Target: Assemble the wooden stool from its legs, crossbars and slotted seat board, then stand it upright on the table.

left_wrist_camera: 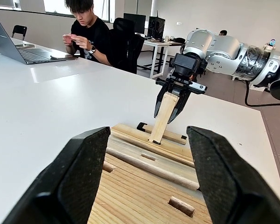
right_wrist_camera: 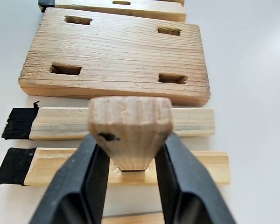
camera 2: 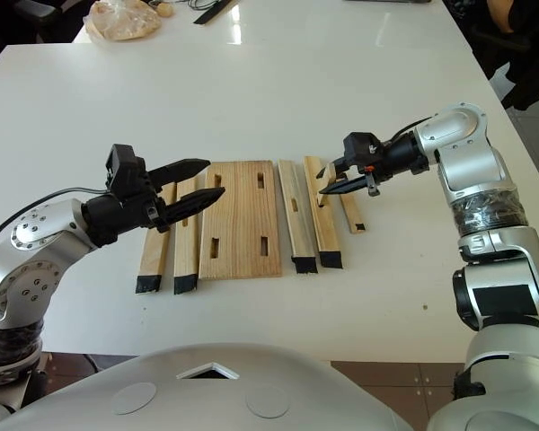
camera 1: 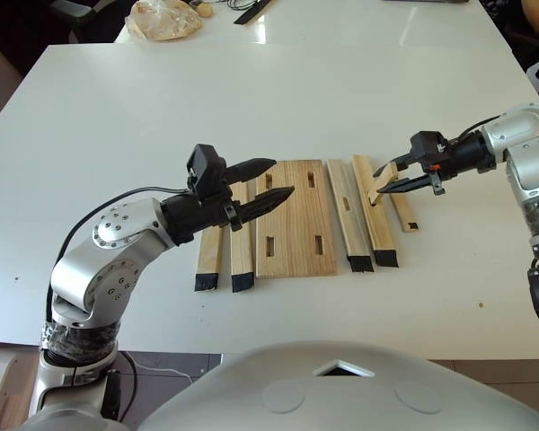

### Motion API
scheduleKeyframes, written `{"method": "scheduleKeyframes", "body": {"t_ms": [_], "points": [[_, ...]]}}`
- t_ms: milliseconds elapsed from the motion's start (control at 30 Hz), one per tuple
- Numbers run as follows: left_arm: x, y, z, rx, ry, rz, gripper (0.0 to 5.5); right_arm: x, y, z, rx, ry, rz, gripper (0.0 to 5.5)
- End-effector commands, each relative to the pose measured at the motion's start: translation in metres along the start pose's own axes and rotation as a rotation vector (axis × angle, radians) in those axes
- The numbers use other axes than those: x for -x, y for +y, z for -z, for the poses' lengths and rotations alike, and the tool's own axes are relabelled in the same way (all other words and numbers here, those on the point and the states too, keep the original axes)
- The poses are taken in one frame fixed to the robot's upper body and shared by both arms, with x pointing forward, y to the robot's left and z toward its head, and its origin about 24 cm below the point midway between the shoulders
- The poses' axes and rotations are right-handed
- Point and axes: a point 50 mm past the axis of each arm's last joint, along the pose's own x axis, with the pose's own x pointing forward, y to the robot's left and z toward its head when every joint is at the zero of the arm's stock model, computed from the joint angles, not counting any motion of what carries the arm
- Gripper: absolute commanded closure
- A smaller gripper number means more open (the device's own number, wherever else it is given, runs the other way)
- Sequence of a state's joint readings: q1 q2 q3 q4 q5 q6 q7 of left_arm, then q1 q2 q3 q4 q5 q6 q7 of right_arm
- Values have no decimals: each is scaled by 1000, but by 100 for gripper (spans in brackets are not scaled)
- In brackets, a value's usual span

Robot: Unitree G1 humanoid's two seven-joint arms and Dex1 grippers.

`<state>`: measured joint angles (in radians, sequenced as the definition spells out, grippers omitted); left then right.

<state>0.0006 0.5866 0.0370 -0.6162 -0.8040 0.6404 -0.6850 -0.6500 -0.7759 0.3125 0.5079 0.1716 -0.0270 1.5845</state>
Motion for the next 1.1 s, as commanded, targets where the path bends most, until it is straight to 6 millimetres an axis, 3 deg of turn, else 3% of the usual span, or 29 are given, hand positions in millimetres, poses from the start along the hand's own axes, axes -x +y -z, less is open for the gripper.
{"method": "scheduleKeyframes", "body": {"t_ms": [33,200,233,400,533,667,867,967,1100], "points": [[-2,-1,-2,1,22,38,246,-29,18,44,-204,59,-59,420],[-3,-3,0,15,41,67,246,-42,24,49,-264,-29,-27,420],[-2,-4,0,17,43,70,246,-43,25,49,-274,-53,-20,383],[-1,-5,1,24,46,71,246,-42,28,49,-297,-106,31,310],[-1,-5,2,26,42,58,246,-31,20,41,-294,-168,114,310],[0,-7,4,31,33,39,246,3,10,2,-258,-355,189,310],[2,-9,6,37,21,16,246,36,20,-61,-184,-584,170,310],[1,-8,6,33,19,16,246,38,16,-83,-153,-660,212,310],[-1,-7,5,30,20,28,246,21,6,-95,-131,-700,300,310]]}}
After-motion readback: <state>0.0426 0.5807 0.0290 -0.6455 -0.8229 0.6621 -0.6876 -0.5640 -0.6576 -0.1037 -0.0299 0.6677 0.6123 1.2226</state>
